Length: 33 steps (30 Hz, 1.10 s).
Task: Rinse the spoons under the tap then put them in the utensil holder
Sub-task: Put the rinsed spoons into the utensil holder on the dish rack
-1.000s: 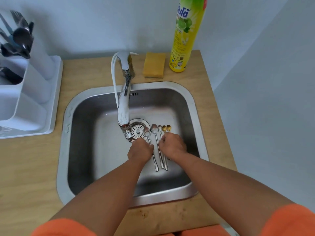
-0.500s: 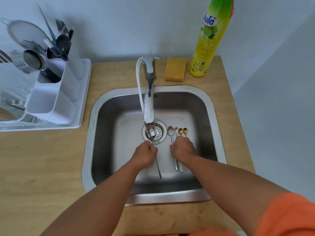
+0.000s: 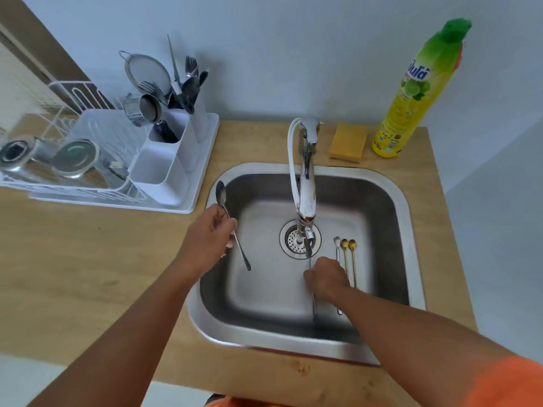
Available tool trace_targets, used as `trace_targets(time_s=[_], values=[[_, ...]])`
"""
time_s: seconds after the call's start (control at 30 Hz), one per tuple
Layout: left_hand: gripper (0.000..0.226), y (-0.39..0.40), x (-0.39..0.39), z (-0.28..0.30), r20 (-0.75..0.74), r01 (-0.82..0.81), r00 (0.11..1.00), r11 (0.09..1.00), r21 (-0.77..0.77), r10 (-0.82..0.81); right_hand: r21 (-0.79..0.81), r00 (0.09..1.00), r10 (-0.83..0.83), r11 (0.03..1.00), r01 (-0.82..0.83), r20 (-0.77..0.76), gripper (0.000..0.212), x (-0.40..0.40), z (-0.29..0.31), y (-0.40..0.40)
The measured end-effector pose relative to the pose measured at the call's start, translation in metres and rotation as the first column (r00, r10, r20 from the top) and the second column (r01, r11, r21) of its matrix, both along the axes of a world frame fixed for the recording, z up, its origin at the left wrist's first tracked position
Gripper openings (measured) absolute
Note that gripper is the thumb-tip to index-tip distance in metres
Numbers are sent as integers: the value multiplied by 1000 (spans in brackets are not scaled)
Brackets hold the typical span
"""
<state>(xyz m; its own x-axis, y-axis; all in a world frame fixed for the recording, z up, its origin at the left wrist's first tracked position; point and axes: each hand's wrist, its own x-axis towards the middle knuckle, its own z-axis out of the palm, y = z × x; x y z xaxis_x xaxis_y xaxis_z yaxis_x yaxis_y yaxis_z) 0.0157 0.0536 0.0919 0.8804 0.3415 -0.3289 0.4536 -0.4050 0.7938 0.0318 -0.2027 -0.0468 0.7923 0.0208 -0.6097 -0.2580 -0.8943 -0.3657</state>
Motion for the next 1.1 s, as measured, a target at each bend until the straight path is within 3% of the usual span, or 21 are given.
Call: trace_targets(time_s=[0.2,0.3,0.43,0.6,0.8,0.97,1.1], values=[[15,52,13,78,274,-134,957,980,146,90,77,979,128,987,-142,159,15,-11,28,49],[18,78,22,108,449,-225,887,949,222,105,159,964,147,970,-184,221,18,-12,47,80],[21,105,34,128,589,-330,793,921,206,153,250,937,147,940,-232,317,14,-2,83,118],[20,118,39,117,563,-384,808,881,277,175,381,876,63,883,-272,479,20,26,141,152],[18,123,28,79,462,-412,861,826,384,214,510,750,-100,790,-339,654,13,64,216,189],[13,123,20,55,309,-402,908,795,454,282,479,657,-136,793,-376,741,13,89,253,216],[12,118,17,48,254,-403,914,788,465,318,402,646,-62,826,-395,761,15,98,253,235]])
